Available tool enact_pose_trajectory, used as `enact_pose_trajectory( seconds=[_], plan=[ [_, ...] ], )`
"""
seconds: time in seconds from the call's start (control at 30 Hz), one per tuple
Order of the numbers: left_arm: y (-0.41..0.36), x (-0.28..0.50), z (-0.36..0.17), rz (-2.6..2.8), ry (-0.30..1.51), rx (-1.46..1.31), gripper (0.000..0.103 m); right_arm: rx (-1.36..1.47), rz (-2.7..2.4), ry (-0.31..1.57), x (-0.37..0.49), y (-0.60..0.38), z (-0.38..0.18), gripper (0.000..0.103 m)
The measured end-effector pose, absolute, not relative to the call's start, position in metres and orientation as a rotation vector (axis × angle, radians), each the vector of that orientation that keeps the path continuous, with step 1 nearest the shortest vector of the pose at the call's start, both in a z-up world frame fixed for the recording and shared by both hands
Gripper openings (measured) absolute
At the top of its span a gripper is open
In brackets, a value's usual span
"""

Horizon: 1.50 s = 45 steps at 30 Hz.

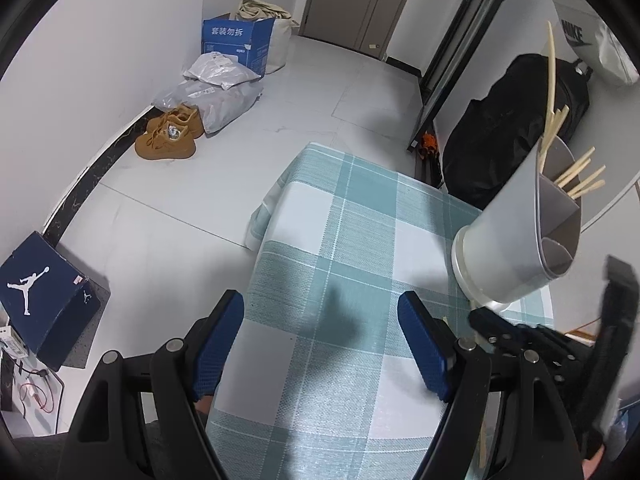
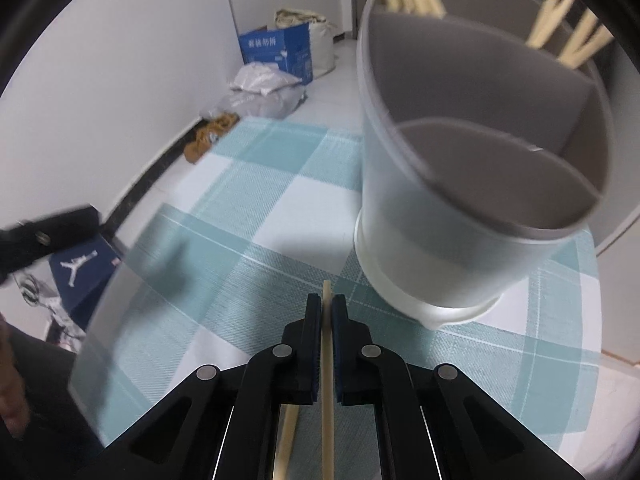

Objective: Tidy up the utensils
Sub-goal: 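Lower the right gripper onto the last chopsticks and grasp one, then grasp the last chopstick with the left gripper while the right gripper holds its chopstick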

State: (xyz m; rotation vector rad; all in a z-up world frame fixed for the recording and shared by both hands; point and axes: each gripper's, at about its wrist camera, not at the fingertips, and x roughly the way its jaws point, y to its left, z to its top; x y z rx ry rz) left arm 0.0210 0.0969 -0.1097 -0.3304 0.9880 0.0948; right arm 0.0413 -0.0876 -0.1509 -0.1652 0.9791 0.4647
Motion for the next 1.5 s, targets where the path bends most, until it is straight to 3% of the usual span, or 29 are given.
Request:
enact_pose_trajectory(
  seconds=[0.4, 0.83, 1.5],
  plan=[
    [0.066, 0.021, -0.117, 0.024, 1.046, -0.25, 0.076, 0.196, 0.43, 0.881, 0.017, -0.168, -0.112, 0.004],
    [0.02, 0.022, -0.132, -0.104, 1.151, -0.192, 0.076, 0.708, 0.337, 0.895, 0.019, -0.251, -0.14, 0.004],
    [-0.023, 0.043, -0.161, -0.03, 1.265, -0.003, 0.075, 0.735, 0.255, 0.741, 0.005, -0.301, -0.119, 0.004]
  ],
)
